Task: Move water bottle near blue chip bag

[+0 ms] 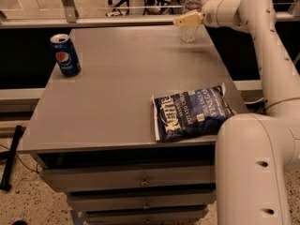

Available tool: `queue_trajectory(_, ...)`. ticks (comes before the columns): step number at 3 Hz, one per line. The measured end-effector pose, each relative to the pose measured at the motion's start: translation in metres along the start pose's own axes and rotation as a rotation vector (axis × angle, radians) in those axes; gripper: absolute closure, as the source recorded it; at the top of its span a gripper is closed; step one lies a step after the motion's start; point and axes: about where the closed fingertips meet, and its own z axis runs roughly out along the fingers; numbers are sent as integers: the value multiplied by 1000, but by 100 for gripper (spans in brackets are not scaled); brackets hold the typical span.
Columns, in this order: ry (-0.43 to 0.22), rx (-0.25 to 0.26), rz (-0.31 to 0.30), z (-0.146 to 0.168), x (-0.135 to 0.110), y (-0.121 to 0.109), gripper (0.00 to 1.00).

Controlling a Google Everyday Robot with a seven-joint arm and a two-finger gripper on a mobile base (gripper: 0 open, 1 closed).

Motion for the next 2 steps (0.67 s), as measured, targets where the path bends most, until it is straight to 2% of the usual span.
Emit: queue_trajectory(2,-6,-44,6,-11,2,5,64)
